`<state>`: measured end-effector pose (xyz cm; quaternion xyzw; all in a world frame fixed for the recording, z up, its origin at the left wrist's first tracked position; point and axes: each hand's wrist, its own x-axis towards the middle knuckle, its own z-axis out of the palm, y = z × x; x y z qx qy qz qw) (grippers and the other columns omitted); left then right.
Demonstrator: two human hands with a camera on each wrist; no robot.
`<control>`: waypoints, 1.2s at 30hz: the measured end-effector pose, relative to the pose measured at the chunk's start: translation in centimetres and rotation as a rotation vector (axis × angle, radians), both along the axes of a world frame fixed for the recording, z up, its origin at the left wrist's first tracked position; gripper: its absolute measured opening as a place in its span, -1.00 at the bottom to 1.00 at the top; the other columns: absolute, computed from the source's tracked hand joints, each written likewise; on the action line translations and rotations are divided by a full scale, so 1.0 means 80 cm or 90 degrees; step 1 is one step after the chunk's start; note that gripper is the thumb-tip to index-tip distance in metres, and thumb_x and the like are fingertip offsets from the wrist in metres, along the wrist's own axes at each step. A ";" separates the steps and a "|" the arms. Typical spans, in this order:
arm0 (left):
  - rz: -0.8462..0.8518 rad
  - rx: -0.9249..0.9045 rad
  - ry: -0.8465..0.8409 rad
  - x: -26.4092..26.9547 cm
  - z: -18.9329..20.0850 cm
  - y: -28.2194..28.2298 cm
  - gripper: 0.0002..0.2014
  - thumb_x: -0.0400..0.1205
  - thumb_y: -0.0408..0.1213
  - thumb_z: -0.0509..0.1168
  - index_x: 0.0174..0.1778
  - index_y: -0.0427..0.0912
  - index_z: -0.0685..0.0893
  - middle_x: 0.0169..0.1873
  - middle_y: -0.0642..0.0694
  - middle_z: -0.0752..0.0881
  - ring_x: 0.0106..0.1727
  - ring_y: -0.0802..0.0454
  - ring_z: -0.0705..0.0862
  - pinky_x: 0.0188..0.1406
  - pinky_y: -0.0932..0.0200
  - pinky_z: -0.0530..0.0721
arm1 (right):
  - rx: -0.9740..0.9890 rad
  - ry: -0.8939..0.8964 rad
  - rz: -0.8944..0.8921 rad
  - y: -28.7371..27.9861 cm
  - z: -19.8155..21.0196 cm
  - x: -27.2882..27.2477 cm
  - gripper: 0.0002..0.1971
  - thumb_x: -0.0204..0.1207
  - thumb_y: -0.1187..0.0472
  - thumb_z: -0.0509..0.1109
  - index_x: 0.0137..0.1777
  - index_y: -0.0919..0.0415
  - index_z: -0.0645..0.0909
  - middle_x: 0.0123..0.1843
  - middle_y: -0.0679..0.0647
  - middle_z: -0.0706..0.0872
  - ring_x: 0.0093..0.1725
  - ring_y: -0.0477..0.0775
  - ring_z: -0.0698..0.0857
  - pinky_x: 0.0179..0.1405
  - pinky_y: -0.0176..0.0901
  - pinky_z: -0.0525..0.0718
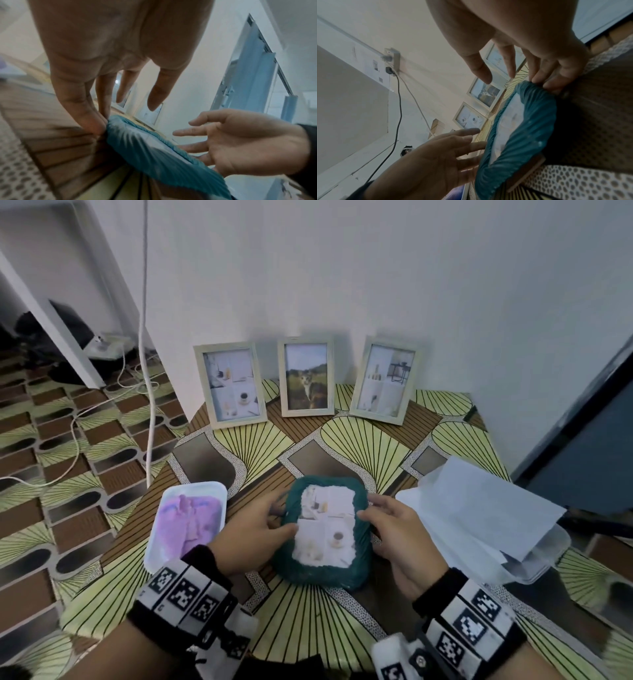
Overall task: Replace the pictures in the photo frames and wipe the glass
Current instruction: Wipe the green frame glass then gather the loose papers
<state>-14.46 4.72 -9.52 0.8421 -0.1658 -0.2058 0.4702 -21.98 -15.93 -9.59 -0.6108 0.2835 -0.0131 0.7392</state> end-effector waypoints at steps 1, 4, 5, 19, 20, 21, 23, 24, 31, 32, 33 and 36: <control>0.029 -0.024 0.033 0.000 -0.002 0.000 -0.47 0.60 -0.52 0.38 0.25 0.23 0.51 -0.10 0.29 0.80 -0.07 0.31 0.77 -0.22 0.37 0.70 | 0.016 -0.004 -0.017 -0.001 0.000 -0.001 -0.72 0.56 0.37 0.39 0.23 0.11 0.63 0.10 0.08 0.75 -0.09 -0.11 0.79 -0.34 -0.28 0.64; 0.091 -0.075 0.136 -0.004 -0.004 0.000 -0.43 0.60 -0.52 0.38 0.51 -0.10 0.43 0.11 -0.05 0.74 0.09 0.10 0.74 -0.12 0.20 0.77 | 0.090 -0.016 -0.061 -0.005 -0.001 -0.002 -0.70 0.57 0.47 0.36 0.28 0.28 0.60 0.13 0.25 0.77 -0.02 0.11 0.79 -0.20 -0.15 0.70; 0.098 -0.095 0.162 -0.007 -0.004 0.000 -0.45 0.60 -0.54 0.37 0.50 -0.14 0.45 0.13 -0.08 0.73 0.10 0.09 0.72 -0.14 0.20 0.79 | 0.123 -0.025 -0.062 -0.006 0.000 -0.004 -0.72 0.58 0.49 0.32 0.27 0.34 0.60 0.10 0.28 0.80 -0.05 0.13 0.81 -0.20 -0.11 0.72; 0.069 -0.300 0.159 -0.033 0.055 0.014 -0.48 0.57 -0.66 0.33 0.40 -0.10 0.62 0.27 -0.15 0.75 0.21 -0.21 0.75 0.18 -0.07 0.75 | 0.254 -0.121 0.140 -0.014 0.077 -0.009 -0.69 0.77 0.22 0.12 0.38 0.04 0.59 0.24 0.17 0.79 0.22 0.28 0.77 0.15 0.34 0.74; 0.065 -0.312 0.165 -0.035 0.056 0.015 -0.48 0.57 -0.65 0.34 0.40 -0.12 0.62 0.24 -0.19 0.75 0.21 -0.21 0.75 0.11 0.00 0.78 | 0.262 -0.120 0.152 -0.014 0.081 -0.010 -0.69 0.77 0.20 0.11 0.39 0.02 0.59 0.25 0.16 0.79 0.22 0.28 0.77 0.13 0.32 0.75; 0.064 -0.323 0.169 -0.036 0.057 0.016 -0.48 0.56 -0.63 0.36 0.41 -0.13 0.62 0.23 -0.23 0.76 0.19 -0.20 0.76 0.04 0.07 0.79 | 0.273 -0.117 0.161 -0.016 0.084 -0.010 -0.69 0.77 0.19 0.11 0.38 0.01 0.60 0.25 0.16 0.79 0.22 0.28 0.77 0.10 0.32 0.76; 0.056 -0.342 0.182 -0.039 0.060 0.018 -0.48 0.52 -0.55 0.41 0.41 -0.15 0.63 0.20 -0.26 0.77 0.21 -0.23 0.75 0.04 0.10 0.78 | 0.298 -0.112 0.168 -0.017 0.088 -0.012 -0.69 0.77 0.18 0.10 0.36 0.02 0.61 0.24 0.18 0.79 0.20 0.30 0.78 0.05 0.34 0.77; 0.048 -0.350 0.193 -0.040 0.062 0.019 -0.48 0.50 -0.50 0.43 0.41 -0.15 0.63 0.19 -0.28 0.77 0.23 -0.26 0.74 0.11 0.03 0.77 | 0.304 -0.109 0.167 -0.017 0.090 -0.013 -0.69 0.77 0.18 0.10 0.35 0.04 0.62 0.23 0.20 0.80 0.18 0.31 0.79 0.03 0.35 0.77; 0.045 -0.391 0.198 -0.033 0.075 0.026 -0.45 0.45 -0.50 0.47 0.39 -0.18 0.64 0.18 -0.26 0.77 0.20 -0.35 0.74 0.20 -0.15 0.72 | 0.284 -0.112 0.150 -0.015 0.096 -0.014 -0.67 0.77 0.24 0.08 0.38 0.20 0.59 0.22 0.25 0.79 0.19 0.31 0.78 0.07 0.29 0.78; 0.054 -0.394 0.174 -0.033 0.077 0.026 -0.42 0.41 -0.51 0.50 0.38 -0.15 0.66 0.19 -0.19 0.74 0.16 -0.35 0.75 0.17 -0.14 0.75 | 0.282 -0.115 0.153 -0.014 0.096 -0.014 -0.66 0.77 0.25 0.06 0.41 0.20 0.57 0.24 0.25 0.78 0.22 0.31 0.77 0.13 0.30 0.76; 0.064 -0.392 0.149 -0.033 0.079 0.027 -0.40 0.38 -0.52 0.52 0.36 -0.12 0.68 0.20 -0.17 0.70 0.11 -0.33 0.76 0.14 -0.14 0.76 | 0.280 -0.116 0.154 -0.013 0.096 -0.015 -0.66 0.77 0.26 0.05 0.42 0.19 0.55 0.25 0.24 0.78 0.24 0.31 0.76 0.19 0.33 0.73; 0.070 -0.389 0.120 -0.035 0.080 0.027 -0.34 0.34 -0.53 0.55 0.38 -0.06 0.68 0.22 -0.21 0.62 0.02 -0.26 0.74 0.16 -0.20 0.75 | 0.283 -0.123 0.157 -0.011 0.096 -0.015 -0.66 0.77 0.27 0.05 0.45 0.17 0.52 0.27 0.23 0.77 0.26 0.32 0.74 0.26 0.36 0.67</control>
